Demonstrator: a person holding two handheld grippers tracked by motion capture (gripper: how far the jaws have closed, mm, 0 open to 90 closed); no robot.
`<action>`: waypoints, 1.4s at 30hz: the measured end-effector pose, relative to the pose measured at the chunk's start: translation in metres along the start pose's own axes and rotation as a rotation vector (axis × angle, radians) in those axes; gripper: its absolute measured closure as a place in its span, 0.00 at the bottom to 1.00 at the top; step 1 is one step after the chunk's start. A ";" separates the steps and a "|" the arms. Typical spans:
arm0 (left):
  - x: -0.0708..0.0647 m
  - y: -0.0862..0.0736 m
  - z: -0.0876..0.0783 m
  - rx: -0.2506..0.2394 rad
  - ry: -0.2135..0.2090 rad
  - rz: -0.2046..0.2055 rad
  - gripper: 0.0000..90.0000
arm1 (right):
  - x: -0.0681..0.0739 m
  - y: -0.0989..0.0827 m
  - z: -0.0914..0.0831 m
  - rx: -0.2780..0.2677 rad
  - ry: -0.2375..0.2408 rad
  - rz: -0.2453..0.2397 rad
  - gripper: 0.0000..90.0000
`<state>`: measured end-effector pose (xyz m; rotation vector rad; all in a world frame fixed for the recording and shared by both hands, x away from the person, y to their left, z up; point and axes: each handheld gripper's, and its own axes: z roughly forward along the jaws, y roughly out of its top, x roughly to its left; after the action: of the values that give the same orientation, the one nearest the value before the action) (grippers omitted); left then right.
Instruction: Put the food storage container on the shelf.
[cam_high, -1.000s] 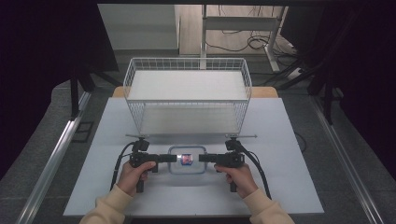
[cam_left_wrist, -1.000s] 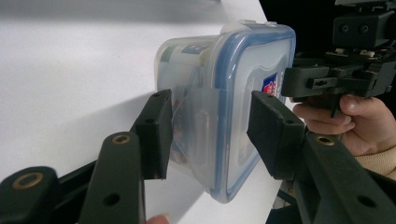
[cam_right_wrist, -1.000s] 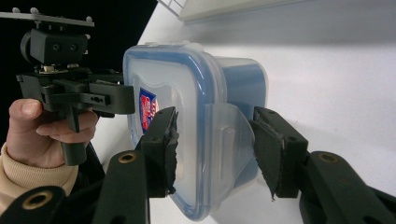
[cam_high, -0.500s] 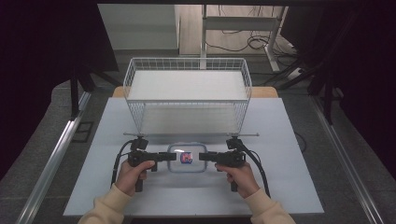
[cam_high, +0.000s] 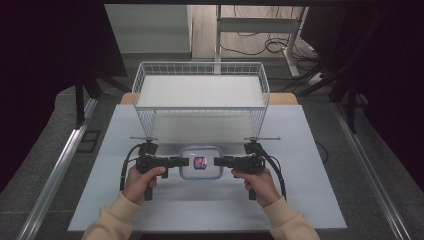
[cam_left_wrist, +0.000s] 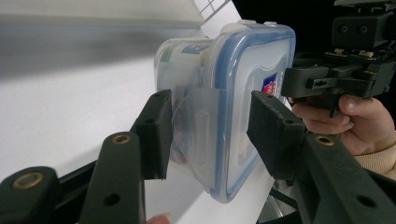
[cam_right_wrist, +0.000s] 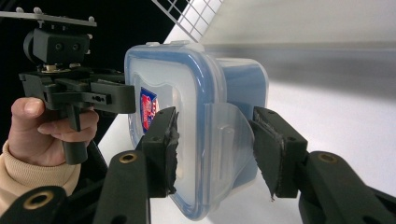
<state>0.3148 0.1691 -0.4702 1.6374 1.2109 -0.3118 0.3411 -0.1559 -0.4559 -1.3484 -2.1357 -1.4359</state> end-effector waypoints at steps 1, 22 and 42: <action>0.000 0.000 0.000 0.000 0.000 0.000 0.57 | 0.000 0.000 0.000 0.000 0.000 0.000 0.58; -0.023 0.040 -0.018 -0.056 -0.013 0.070 0.57 | 0.025 0.039 -0.017 -0.055 -0.012 -0.075 0.58; -0.045 0.098 -0.026 -0.076 -0.022 0.134 0.57 | 0.043 0.092 -0.038 -0.093 -0.035 -0.119 0.58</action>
<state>0.3653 0.1697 -0.3714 1.6366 1.0777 -0.1967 0.3796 -0.1544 -0.3545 -1.3066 -2.2316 -1.5859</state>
